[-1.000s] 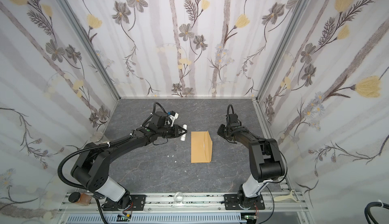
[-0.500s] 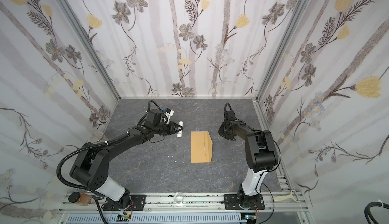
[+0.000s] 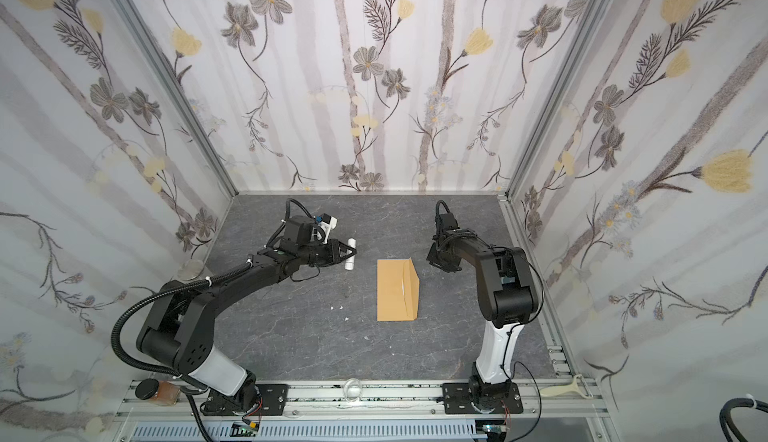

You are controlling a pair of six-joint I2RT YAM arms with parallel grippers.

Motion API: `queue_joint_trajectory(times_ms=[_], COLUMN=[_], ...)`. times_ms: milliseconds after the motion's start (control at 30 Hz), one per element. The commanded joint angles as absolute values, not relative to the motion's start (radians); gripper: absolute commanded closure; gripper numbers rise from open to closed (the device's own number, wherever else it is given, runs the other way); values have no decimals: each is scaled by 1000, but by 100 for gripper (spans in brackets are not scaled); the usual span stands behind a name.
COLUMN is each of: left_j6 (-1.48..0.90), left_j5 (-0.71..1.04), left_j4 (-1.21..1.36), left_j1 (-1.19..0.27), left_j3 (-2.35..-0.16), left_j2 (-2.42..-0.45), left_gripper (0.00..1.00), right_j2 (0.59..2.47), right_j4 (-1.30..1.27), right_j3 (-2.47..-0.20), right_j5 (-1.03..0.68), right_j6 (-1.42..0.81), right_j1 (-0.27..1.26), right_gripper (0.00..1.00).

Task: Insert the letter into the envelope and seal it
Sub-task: 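Pull the cap off with the right gripper while the left gripper holds the stick, then lower the cap onto the table with the right gripper and open it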

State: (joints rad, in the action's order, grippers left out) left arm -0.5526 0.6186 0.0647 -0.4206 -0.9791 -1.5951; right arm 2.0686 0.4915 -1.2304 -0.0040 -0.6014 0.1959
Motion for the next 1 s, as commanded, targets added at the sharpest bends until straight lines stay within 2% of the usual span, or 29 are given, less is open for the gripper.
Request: queue_joint_trajectory(times_ms=[0, 633, 967], left_j6=[-542, -555, -566], left_j5=[637, 643, 650], left_j4=[109, 132, 141], left_j1=[-413, -393, -392], left_j3=[-973, -934, -934], left_j2=[-1588, -1569, -1568], left_gripper=[100, 100, 100], right_j2=[2082, 2080, 1978], right_j4=[510, 513, 539], right_j3=[-1251, -1275, -1296], right_j5=[27, 43, 92], right_j6=[-602, -606, -604], right_j1=[199, 210, 195], right_gripper=[65, 63, 61])
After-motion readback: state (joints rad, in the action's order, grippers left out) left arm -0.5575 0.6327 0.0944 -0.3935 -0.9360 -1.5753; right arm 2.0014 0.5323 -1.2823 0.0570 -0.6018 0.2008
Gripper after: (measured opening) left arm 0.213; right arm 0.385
